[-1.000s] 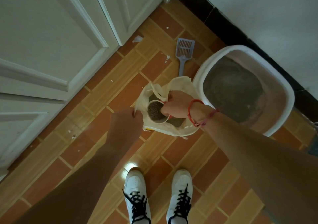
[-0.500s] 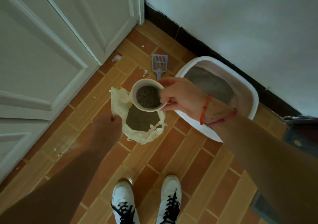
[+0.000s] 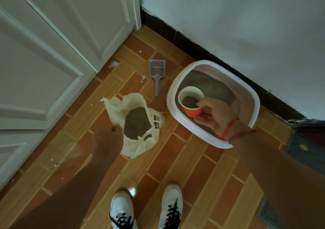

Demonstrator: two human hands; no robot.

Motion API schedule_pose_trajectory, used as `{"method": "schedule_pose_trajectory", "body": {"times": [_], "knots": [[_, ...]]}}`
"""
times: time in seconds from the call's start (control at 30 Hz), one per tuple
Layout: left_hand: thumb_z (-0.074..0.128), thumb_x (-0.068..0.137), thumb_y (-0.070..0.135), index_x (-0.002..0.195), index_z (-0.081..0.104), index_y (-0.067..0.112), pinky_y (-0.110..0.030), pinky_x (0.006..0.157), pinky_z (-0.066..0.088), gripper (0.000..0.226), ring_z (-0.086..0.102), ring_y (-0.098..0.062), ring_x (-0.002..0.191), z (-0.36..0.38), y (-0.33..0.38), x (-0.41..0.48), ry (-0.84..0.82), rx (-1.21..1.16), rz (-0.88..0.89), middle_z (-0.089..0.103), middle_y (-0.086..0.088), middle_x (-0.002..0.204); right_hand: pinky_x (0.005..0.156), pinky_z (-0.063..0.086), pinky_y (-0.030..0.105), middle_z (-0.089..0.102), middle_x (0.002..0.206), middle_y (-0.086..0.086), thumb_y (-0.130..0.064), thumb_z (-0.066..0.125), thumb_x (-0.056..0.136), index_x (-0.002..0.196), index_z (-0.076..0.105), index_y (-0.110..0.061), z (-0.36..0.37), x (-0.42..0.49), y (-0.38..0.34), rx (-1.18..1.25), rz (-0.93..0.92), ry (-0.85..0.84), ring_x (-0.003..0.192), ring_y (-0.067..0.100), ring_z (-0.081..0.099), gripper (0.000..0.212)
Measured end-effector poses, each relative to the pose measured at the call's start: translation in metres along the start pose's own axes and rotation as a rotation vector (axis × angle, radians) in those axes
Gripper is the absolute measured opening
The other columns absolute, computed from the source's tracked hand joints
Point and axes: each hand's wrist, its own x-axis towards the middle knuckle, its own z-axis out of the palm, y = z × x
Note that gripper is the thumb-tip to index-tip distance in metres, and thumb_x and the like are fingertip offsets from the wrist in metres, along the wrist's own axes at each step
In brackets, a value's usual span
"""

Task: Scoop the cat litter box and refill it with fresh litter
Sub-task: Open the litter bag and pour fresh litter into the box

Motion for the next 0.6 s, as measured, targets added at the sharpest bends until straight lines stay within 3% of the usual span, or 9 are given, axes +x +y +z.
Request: {"method": "schedule_pose_trajectory", "body": {"times": [0.1, 0.17, 0.23, 0.3, 0.43, 0.53, 0.6], "knots": [[0.047, 0.094, 0.009, 0.059, 0.044, -0.002, -0.026, 0.045, 0.021, 0.038, 0.032, -0.017, 0.047, 0.011, 0.003, 0.000, 0.005, 0.012, 0.017, 0.035, -0.006, 0.052, 0.081, 0.058, 0.039, 0.065, 0.103, 0.009, -0.023, 0.071, 0.079, 0.094, 0.065, -0.021, -0.031, 0.015, 0.014, -0.056, 0.034, 0.199, 0.093, 0.024, 0.067, 0.016], [0.048, 0.095, 0.009, 0.062, 0.049, -0.010, -0.027, 0.045, 0.023, 0.039, 0.034, -0.020, 0.046, 0.015, 0.003, 0.003, 0.014, 0.021, 0.035, 0.038, -0.010, 0.053, 0.075, 0.059, 0.035, 0.063, 0.098, 0.003, -0.027, 0.073, 0.079, 0.095, 0.064, -0.022, -0.051, 0.021, 0.020, -0.100, 0.042, 0.322, 0.092, 0.022, 0.065, 0.020], [0.048, 0.096, 0.009, 0.060, 0.048, -0.012, -0.028, 0.046, 0.023, 0.041, 0.034, -0.021, 0.045, 0.017, 0.003, 0.006, 0.030, 0.033, 0.048, 0.037, -0.010, 0.051, 0.056, 0.056, 0.023, 0.062, 0.098, 0.003, -0.030, 0.074, 0.078, 0.108, 0.063, -0.013, -0.068, 0.026, 0.022, -0.174, 0.019, 0.442, 0.080, 0.017, 0.063, 0.035], [0.048, 0.096, 0.010, 0.054, 0.044, -0.006, -0.028, 0.046, 0.023, 0.046, 0.034, -0.022, 0.044, 0.018, 0.005, 0.007, 0.042, 0.055, 0.054, 0.035, -0.008, 0.048, 0.041, 0.042, 0.015, 0.058, 0.092, 0.002, -0.029, 0.072, 0.081, 0.107, 0.061, -0.013, -0.081, 0.029, 0.020, -0.279, -0.031, 0.511, 0.066, 0.008, 0.052, 0.033], [0.048, 0.097, 0.010, 0.049, 0.039, 0.001, -0.030, 0.047, 0.024, 0.050, 0.034, -0.022, 0.044, 0.018, 0.011, 0.007, 0.032, 0.058, 0.060, 0.034, -0.007, 0.045, 0.055, 0.042, 0.020, 0.054, 0.077, 0.001, -0.030, 0.071, 0.083, 0.094, 0.061, -0.010, -0.091, 0.047, 0.011, -0.316, -0.095, 0.479, 0.069, 0.017, 0.051, 0.025], [0.048, 0.097, 0.008, 0.049, 0.040, -0.001, -0.029, 0.047, 0.023, 0.049, 0.031, -0.023, 0.044, 0.019, 0.015, 0.007, 0.018, 0.060, 0.062, 0.033, -0.007, 0.045, 0.052, 0.039, 0.020, 0.050, 0.067, -0.006, -0.026, 0.076, 0.078, 0.069, 0.047, -0.023, -0.093, 0.050, -0.006, -0.328, -0.153, 0.555, 0.060, 0.008, 0.047, 0.030], [0.049, 0.096, 0.009, 0.050, 0.041, -0.001, -0.028, 0.047, 0.024, 0.049, 0.033, -0.023, 0.044, 0.021, 0.016, 0.008, 0.024, 0.052, 0.062, 0.035, -0.007, 0.046, 0.052, 0.039, 0.019, 0.051, 0.070, -0.006, -0.027, 0.078, 0.076, 0.077, 0.051, -0.020, -0.103, 0.055, -0.007, -0.338, -0.135, 0.578, 0.060, 0.008, 0.047, 0.028]]}}
